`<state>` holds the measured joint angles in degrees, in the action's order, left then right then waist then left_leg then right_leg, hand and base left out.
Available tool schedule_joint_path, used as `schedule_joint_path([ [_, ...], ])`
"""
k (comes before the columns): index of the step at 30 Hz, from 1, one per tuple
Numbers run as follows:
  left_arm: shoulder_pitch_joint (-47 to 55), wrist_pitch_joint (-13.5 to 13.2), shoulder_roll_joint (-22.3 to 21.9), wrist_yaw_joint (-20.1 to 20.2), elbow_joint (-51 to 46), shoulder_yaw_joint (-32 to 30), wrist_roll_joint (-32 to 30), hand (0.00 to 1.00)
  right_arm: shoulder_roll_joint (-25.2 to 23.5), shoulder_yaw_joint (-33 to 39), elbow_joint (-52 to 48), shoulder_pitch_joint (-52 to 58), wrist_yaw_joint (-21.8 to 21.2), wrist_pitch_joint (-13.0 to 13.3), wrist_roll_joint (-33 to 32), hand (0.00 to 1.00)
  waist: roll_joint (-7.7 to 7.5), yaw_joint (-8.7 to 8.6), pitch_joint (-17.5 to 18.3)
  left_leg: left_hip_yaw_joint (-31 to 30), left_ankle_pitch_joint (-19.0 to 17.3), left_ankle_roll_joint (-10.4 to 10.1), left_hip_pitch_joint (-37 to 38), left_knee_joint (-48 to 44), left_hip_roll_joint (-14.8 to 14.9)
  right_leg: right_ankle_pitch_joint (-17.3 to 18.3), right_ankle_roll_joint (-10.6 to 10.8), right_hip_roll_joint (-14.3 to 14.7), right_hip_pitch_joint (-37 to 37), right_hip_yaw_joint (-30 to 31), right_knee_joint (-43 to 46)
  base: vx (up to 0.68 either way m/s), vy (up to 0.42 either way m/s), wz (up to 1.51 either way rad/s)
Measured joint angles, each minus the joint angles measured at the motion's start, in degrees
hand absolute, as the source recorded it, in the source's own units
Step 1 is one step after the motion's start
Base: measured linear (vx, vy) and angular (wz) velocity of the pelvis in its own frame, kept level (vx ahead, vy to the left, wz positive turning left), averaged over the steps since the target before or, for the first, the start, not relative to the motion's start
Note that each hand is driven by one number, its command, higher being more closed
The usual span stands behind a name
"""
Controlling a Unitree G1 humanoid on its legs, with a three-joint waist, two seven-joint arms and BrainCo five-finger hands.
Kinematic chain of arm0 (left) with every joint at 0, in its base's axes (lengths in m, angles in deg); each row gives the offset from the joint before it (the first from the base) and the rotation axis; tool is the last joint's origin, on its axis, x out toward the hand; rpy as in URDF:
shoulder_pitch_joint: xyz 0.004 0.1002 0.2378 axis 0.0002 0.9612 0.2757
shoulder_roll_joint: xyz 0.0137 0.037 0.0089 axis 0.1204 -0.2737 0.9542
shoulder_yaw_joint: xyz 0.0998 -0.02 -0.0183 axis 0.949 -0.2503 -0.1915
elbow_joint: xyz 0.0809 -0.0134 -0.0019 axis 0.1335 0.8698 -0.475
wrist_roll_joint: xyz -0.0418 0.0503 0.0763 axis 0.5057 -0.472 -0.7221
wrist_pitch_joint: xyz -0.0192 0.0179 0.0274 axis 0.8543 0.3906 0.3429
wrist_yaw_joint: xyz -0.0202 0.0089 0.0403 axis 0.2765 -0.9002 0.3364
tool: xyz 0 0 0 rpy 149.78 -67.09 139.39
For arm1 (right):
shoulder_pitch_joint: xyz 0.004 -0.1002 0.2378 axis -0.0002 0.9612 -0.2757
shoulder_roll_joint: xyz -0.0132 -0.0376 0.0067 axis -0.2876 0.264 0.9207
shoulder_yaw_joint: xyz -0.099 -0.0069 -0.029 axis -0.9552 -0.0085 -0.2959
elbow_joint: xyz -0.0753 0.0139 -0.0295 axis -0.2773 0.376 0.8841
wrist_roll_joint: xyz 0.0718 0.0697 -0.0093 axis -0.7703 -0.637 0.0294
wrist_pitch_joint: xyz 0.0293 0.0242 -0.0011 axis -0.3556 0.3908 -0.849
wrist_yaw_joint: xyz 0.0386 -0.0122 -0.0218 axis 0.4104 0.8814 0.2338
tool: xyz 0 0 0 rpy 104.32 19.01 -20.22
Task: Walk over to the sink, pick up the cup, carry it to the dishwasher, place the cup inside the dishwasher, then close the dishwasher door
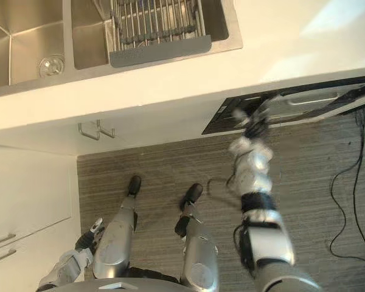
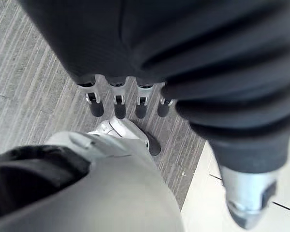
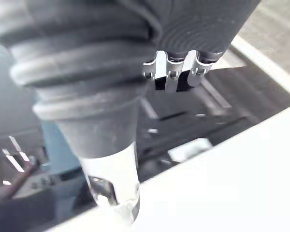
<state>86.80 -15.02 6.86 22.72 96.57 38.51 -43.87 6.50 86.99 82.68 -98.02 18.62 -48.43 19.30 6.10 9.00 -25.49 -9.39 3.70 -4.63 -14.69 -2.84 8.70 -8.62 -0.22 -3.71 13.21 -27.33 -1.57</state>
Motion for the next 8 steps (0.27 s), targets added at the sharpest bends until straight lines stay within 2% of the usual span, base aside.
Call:
schedule_joint_path([
  [3, 0.7, 0.24, 0.6, 0.79, 1.73, -0.01, 0.64, 0.0, -6.24, -2.37, 1.26, 11.46, 1.55, 0.07, 5.3, 0.0, -1.87, -0.4, 3.84, 0.89, -0.69, -1.4, 1.88, 0.24, -0.84, -0.86, 1.21, -0.02, -2.72, 1.15, -2.63, 0.14, 0.087, -0.02],
  [5, 2.24, 1.24, 1.65, 1.15, 4.08, -0.02, 2.89, 0.0, -10.11, -3.72, 4.82, 19.42, 1.54, 0.57, 9.45, 0.0, -4.4, -1.76, 7.51, 3.11, -1.48, -2.13, 4.38, 1.01, -1.92, -1.33, 1.9, -1.13, -4.07, 3.24, -3.35, 0.18, 0.128, -0.28],
  [8, 3.41, 3.35, 3.37, 1.33, 6.86, 0.05, 6.8, 0.0, -11.31, -3.06, 10.83, 24.18, 1.34, 2.18, 11.62, 0.0, -6.3, -3.41, 10.42, 5.08, -3.1, -1.89, 7.51, 1.35, -3.08, -1.37, 2.48, -2.45, -6.06, 4.84, -3.43, 0.16, 0.095, -0.22],
])
